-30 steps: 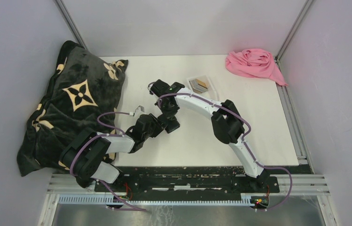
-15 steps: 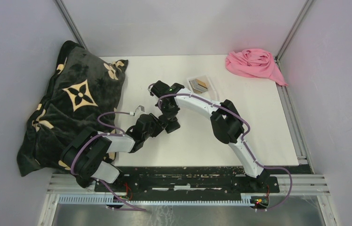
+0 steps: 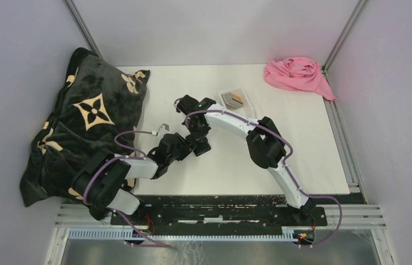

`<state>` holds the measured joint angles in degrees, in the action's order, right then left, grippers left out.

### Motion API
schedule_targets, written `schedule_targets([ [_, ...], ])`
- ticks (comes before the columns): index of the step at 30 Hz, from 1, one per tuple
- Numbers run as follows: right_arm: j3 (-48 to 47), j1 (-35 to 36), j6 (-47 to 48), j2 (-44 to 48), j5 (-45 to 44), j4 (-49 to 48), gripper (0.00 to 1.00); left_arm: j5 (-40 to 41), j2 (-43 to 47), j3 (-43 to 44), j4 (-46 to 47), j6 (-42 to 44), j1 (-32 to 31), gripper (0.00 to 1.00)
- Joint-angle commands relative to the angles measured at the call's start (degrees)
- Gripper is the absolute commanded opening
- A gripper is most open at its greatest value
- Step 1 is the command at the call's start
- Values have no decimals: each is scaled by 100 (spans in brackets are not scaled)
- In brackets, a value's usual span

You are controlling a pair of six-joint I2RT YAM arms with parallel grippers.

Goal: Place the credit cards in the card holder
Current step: Close the card holder at the center of the board.

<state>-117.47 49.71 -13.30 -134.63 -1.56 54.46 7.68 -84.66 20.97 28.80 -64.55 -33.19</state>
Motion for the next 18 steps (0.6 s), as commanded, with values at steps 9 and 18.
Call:
schedule_targets([
  [9, 424, -157, -296, -13, 230, -231, 1, -74, -220, -22, -401, 284, -3, 42],
  [18, 210, -333, -337, -219, 437, -165, 1, -78, -304, -41, -384, 242, -3, 42],
])
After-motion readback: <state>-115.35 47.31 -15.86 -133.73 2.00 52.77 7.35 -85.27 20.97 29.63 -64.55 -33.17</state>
